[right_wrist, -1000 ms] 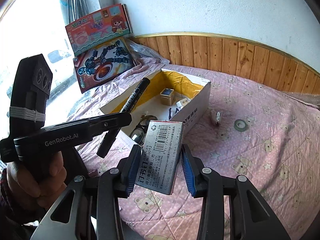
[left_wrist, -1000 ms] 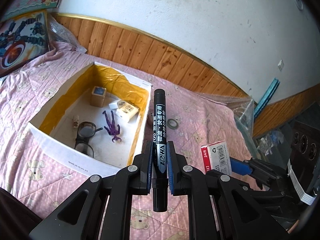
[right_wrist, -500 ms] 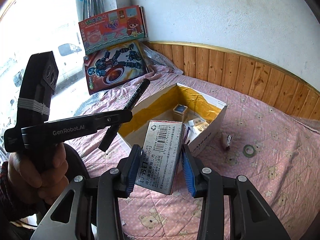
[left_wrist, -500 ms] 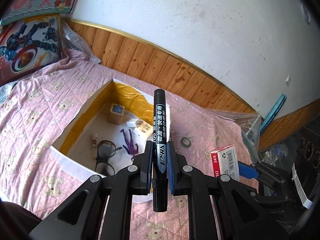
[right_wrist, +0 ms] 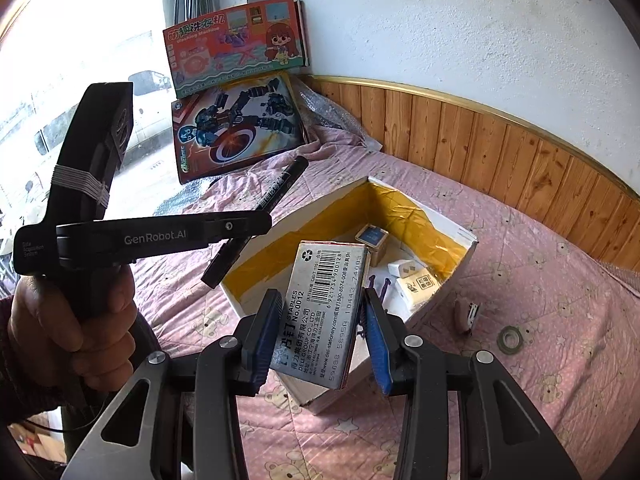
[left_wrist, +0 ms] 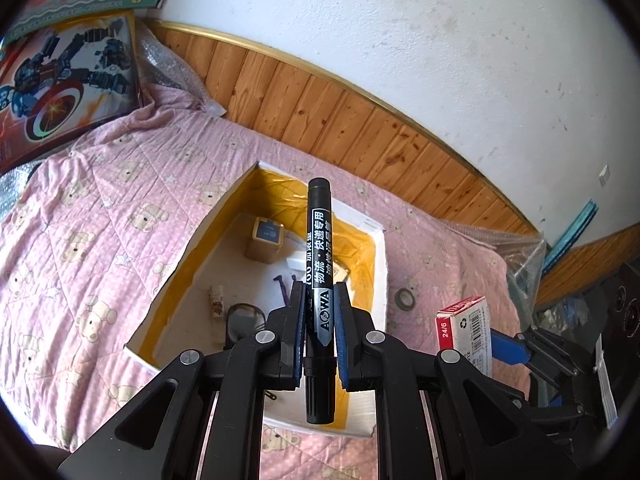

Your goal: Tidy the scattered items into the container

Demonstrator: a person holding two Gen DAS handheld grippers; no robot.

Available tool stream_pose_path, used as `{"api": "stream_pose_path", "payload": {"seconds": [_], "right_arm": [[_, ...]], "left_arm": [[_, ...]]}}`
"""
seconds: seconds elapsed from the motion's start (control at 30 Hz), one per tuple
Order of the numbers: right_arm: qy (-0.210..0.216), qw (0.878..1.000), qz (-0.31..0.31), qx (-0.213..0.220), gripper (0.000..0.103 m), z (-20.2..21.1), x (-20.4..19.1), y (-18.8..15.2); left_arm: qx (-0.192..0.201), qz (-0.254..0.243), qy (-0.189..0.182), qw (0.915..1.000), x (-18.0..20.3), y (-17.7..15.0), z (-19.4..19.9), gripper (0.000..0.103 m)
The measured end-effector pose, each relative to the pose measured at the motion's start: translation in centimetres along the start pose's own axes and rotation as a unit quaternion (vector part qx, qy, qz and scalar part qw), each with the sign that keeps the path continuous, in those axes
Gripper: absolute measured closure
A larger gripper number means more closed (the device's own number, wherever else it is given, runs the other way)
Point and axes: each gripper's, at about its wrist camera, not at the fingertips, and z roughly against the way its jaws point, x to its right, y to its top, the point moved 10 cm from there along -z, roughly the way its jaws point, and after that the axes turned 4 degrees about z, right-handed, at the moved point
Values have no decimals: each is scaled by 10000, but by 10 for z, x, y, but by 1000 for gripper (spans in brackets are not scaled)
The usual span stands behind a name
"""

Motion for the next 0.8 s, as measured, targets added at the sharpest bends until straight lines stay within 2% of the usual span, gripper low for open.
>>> {"api": "stream_pose_path", "payload": {"seconds": [0.4,0.63,0.8], "right_arm": [[182,9985,195,-475,61,-63,9,3],[378,9956,224,-829,61,-96,10,-10],[538,9926,136,-1078,61,-115,15,-20]], "left_arm": [[-870,471,233,9948,-24,7,-73,90],[-1377,977,435,9847,-43,0,-116,90],[-1520,1212,588,9792,-51,-3,-137,90]]}}
